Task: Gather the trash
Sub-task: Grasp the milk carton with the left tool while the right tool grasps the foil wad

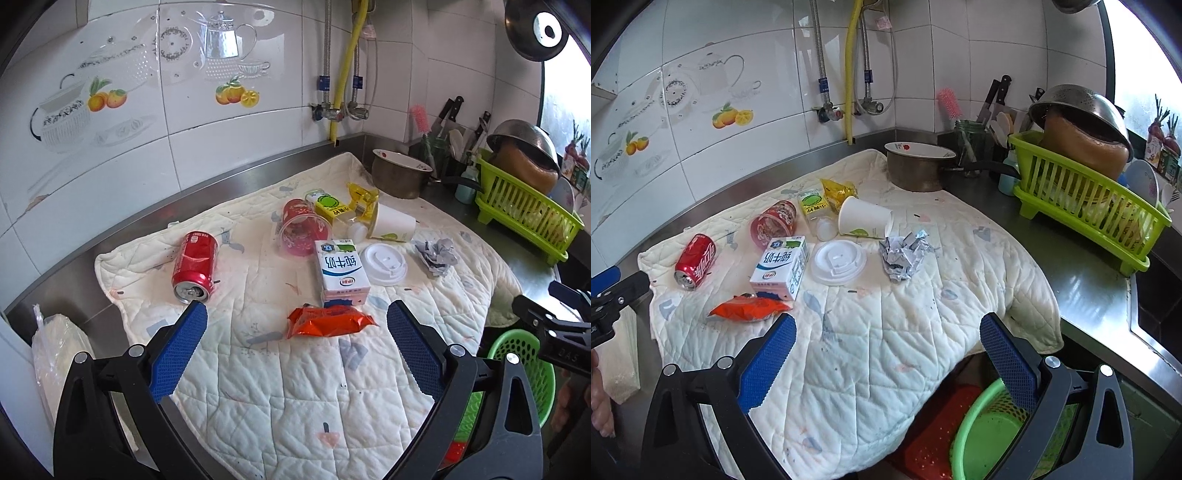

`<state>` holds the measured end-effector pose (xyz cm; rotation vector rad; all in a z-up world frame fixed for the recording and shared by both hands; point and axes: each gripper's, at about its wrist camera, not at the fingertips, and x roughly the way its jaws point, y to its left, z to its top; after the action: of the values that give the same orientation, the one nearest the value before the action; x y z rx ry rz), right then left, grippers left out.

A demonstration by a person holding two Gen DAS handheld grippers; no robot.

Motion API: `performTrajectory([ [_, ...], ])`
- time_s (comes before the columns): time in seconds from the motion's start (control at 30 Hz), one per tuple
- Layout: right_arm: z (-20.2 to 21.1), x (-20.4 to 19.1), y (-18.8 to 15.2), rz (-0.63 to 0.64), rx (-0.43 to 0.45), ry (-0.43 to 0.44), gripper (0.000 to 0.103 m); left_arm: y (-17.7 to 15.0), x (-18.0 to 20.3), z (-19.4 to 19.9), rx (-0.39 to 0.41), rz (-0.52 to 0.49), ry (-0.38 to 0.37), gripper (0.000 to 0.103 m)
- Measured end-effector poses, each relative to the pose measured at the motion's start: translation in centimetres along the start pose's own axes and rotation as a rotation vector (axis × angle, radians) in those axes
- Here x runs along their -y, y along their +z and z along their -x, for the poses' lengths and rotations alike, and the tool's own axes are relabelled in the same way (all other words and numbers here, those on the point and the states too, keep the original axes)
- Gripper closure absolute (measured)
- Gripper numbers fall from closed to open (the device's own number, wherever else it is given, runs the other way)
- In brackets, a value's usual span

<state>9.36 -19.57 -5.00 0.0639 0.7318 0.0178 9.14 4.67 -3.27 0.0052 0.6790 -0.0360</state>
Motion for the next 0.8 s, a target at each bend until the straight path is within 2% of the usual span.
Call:
performTrajectory([
  [0.27, -6.4, 0.9, 3.1, -0.026, -0.029, 0.033, 0.007, 1.3, -0.9, -3.4, -0.038, 0.011, -0.017, 0.011],
  [0.43, -10.7, 1.4, 5.0, -0.035, -0.063, 0.012, 0.009, 2.4, -1.2, -5.6, -0.055, 0.011, -0.037, 0.015],
  [0.57, -14.2, 2.1, 5.7, -0.052, -0.105, 0.008, 0.021, 3.5, -1.1, -7.4, -0.073, 0.005, -0.060, 0.016],
  [0.8, -18.3, 3.1, 6.2, -0.083, -0.158, -0.036, 0.024, 4.7, 0.0, -11.5, -0.141, 0.019, -0.124, 0.016],
])
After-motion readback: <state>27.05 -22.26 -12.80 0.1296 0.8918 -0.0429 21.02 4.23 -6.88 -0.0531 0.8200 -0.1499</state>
